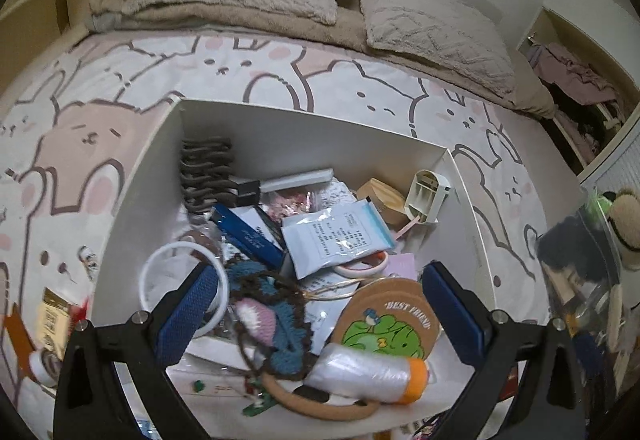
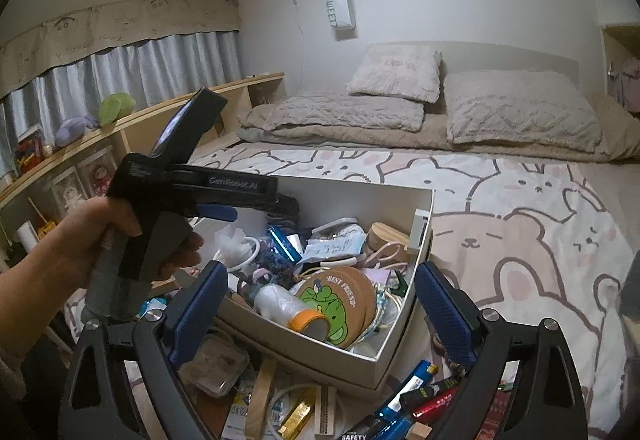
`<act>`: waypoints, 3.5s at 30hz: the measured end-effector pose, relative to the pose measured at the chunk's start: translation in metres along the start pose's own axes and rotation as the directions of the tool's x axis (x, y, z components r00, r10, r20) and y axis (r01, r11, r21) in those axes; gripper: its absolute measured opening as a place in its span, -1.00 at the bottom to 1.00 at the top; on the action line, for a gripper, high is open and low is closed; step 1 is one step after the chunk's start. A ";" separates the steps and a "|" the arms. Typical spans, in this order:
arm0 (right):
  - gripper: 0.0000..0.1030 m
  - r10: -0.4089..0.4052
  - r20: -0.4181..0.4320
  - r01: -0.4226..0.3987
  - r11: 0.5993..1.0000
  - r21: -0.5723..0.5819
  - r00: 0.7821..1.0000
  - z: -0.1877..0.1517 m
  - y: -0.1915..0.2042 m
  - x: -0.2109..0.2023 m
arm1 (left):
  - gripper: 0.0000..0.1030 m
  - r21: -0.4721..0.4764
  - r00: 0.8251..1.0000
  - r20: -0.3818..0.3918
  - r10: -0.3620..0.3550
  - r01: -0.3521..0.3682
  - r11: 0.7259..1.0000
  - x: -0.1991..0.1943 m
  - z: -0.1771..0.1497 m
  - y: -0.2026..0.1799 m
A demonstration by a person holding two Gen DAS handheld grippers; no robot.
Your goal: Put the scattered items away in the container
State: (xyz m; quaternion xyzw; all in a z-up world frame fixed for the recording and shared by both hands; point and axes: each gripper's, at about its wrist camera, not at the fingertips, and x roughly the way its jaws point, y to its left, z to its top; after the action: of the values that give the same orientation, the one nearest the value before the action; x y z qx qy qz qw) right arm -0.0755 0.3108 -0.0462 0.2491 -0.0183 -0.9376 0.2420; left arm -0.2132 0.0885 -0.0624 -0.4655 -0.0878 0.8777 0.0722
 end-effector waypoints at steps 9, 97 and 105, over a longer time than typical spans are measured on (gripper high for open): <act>1.00 -0.061 0.017 0.061 0.998 0.000 0.998 0.004 0.004 -0.002 | 1.00 0.051 0.998 0.067 0.014 -0.018 0.999 -0.031 -0.013 0.009; 1.00 -0.266 0.090 0.267 0.964 -0.001 0.960 -0.041 0.092 -0.120 | 1.00 0.176 0.902 0.427 0.069 -0.157 0.972 -0.221 -0.190 0.054; 1.00 -0.264 0.074 0.264 0.964 0.012 0.962 -0.049 0.090 -0.118 | 1.00 0.170 0.910 0.410 0.068 -0.150 0.974 -0.216 -0.194 0.057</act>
State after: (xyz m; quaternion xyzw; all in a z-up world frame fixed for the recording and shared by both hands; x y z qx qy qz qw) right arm 0.0770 0.2903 -0.0213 0.2141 0.0049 -0.9702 0.1136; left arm 0.0650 0.0049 -0.0079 -0.2704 0.0133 0.9614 0.0493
